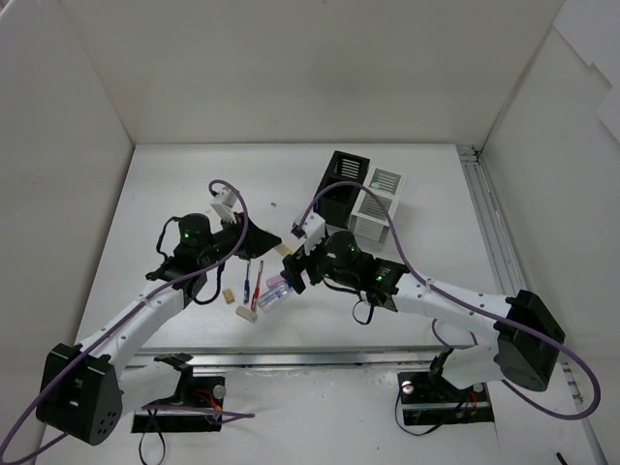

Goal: Sort the stationery into containers
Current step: Place the pen in the storage box.

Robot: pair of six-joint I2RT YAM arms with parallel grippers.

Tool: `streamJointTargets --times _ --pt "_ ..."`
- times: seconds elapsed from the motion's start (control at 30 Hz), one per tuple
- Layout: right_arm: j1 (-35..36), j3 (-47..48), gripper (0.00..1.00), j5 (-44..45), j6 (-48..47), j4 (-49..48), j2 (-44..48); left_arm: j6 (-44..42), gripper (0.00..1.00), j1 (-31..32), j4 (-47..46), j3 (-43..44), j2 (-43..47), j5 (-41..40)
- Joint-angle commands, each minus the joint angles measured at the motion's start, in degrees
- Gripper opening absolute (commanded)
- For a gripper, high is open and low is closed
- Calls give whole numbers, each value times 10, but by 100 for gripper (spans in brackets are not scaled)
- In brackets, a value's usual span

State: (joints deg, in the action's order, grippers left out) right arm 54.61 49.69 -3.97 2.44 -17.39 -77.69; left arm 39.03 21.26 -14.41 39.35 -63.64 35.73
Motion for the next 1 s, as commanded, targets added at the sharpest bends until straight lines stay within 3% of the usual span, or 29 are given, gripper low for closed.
streamJointTargets --times 0.0,0.17,0.27,0.47,0.67,0.87,0.97 --pt "-56 -42 77 -93 84 -132 47 57 0 -42 -151 -8 11 62" --pt "-113 -55 81 -298 84 -191 33 69 0 -48 -181 -10 10 120" --pt "-131 -55 81 -363 106 -229 13 86 0 -48 -213 -22 11 138" --pt "-138 -46 78 -373 129 -263 -8 98 0 -48 -252 -42 26 136" --pt "-138 -31 60 -389 149 -281 -31 107 0 -48 -275 -54 42 132" --pt "-138 -37 28 -380 158 -309 -26 106 0 -48 -284 -62 51 131" --pt "-138 -36 18 -374 158 -315 -19 105 0 -48 -287 -66 49 132"
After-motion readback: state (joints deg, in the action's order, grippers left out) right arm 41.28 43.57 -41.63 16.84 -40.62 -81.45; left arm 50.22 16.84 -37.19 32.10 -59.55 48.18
